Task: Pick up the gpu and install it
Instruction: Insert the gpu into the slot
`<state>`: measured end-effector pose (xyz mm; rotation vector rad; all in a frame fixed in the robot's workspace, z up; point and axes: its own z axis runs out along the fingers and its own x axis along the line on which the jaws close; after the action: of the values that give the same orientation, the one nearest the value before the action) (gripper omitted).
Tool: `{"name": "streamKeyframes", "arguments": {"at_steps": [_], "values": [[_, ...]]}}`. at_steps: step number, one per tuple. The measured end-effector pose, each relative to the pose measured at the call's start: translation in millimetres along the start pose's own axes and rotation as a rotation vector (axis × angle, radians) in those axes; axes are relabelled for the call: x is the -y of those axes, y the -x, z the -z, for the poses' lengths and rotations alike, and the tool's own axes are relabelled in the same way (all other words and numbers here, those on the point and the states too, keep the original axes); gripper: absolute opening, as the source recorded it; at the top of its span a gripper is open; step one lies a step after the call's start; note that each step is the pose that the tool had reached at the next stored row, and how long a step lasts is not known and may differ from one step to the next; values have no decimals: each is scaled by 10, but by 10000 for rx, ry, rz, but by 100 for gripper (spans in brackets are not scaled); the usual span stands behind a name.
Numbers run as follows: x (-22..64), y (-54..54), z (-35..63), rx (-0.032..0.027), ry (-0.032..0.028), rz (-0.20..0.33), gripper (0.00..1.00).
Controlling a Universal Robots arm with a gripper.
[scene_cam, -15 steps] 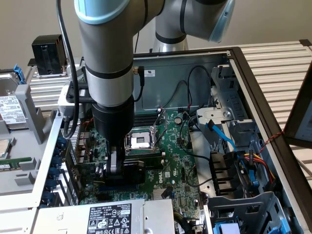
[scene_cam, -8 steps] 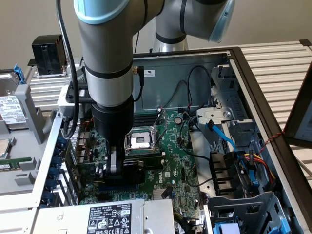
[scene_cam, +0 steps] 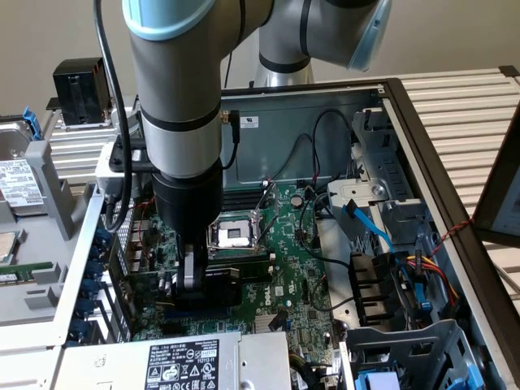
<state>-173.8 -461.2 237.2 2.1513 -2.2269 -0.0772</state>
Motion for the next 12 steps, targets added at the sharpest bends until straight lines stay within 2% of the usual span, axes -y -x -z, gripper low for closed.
{"name": "streamKeyframes", "arguments": {"at_steps": [12], "values": [[0, -2, -12, -5, 0, 52, 27]]}}
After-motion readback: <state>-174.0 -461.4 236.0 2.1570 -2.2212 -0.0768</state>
